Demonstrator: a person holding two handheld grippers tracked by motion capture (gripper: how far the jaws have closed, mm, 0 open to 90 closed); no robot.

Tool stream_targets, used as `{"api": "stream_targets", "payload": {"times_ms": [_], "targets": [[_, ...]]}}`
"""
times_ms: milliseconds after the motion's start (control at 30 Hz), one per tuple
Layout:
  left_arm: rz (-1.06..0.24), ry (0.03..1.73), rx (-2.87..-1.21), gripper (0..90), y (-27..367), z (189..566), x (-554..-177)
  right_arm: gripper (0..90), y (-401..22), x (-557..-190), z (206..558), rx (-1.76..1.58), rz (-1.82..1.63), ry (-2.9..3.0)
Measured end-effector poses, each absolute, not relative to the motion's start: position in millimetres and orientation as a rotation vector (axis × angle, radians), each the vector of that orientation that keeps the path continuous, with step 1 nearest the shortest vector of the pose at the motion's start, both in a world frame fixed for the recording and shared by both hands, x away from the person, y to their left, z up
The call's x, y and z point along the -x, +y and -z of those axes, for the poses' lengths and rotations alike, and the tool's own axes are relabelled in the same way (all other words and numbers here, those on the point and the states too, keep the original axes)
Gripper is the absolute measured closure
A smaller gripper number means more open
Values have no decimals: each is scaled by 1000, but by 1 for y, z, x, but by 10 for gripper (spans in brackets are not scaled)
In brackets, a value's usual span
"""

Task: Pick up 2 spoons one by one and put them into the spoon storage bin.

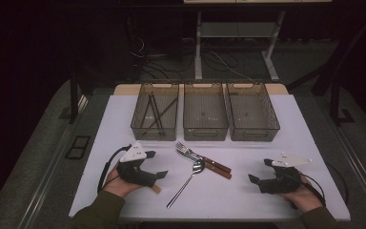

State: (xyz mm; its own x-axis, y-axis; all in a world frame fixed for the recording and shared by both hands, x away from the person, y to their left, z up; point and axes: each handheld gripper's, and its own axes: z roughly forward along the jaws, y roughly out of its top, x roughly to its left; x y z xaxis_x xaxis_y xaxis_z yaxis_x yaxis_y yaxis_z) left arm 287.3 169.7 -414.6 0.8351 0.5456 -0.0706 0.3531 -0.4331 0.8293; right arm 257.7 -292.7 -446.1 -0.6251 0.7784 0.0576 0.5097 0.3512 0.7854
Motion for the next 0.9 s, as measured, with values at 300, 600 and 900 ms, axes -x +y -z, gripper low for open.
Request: {"api": "stream_targets", "payload": {"times_ms": [300,600,900], "targets": [[-289,723,-2037,346,198,410,-294,144,-292,-257,446,-1128,-1149,2295],[-322,836,-2042,496,232,415,-298,144,-292,-257,446,-1127,-1142,2295],[-286,922,-2103,584,250,428,-296,144,-291,-257,447,-1123,-1120,2296]]}}
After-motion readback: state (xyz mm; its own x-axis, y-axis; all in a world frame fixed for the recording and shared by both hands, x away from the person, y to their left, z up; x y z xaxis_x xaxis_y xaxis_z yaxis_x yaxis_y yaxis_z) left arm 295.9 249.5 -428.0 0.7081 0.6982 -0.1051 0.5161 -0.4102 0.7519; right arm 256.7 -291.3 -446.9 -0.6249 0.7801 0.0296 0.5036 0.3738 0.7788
